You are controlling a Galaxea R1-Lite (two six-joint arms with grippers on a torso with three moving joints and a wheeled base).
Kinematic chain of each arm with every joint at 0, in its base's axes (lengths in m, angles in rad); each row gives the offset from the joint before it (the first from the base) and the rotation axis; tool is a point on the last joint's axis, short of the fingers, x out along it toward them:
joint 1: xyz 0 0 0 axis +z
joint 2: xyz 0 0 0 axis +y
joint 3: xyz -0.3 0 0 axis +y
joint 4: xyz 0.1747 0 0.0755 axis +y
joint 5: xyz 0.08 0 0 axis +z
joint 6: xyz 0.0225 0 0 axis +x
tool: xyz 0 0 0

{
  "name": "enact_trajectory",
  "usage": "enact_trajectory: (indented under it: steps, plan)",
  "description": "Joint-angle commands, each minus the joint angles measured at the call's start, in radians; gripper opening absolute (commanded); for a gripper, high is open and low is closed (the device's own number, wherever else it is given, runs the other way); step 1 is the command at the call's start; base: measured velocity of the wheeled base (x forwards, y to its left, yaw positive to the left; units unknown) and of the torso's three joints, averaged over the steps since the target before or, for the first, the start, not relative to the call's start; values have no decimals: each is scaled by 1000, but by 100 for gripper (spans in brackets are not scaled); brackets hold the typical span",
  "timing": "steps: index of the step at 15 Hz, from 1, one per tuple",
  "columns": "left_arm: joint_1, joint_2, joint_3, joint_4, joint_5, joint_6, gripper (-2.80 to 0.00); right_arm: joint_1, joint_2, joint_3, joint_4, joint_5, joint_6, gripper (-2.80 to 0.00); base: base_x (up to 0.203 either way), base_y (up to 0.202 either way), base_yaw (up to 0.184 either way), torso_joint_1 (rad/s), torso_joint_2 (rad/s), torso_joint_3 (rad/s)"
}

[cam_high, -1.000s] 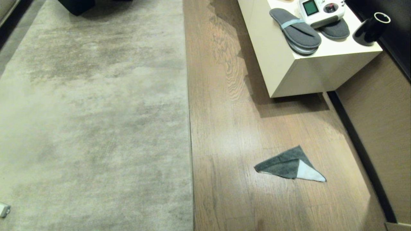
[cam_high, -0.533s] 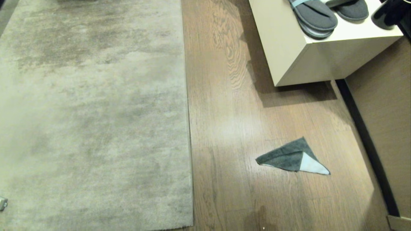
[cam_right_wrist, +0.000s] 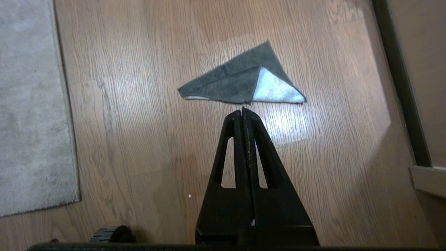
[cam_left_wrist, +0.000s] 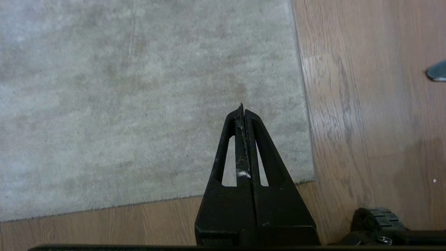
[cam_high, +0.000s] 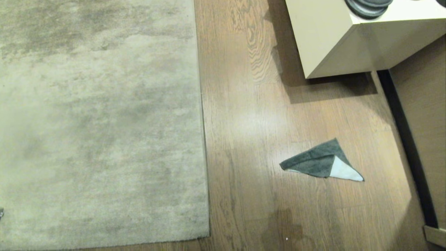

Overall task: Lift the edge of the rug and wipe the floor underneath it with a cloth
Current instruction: Pick up the rag

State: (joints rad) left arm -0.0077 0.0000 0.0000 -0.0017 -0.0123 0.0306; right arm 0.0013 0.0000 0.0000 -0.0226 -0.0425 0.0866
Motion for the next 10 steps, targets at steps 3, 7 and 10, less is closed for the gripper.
enact_trajectory:
  steps: [3,7,10]
  plan:
    - [0,0,0,0,3,0,-280,0,0,0,0,0,1,-280,0,0,0,2,5,-202]
    - [0,0,0,0,3,0,-280,0,0,0,0,0,1,-280,0,0,0,5,1,-194]
    - [0,0,0,0,0,0,-280,0,0,0,0,0,1,-280,0,0,0,1,4,-200]
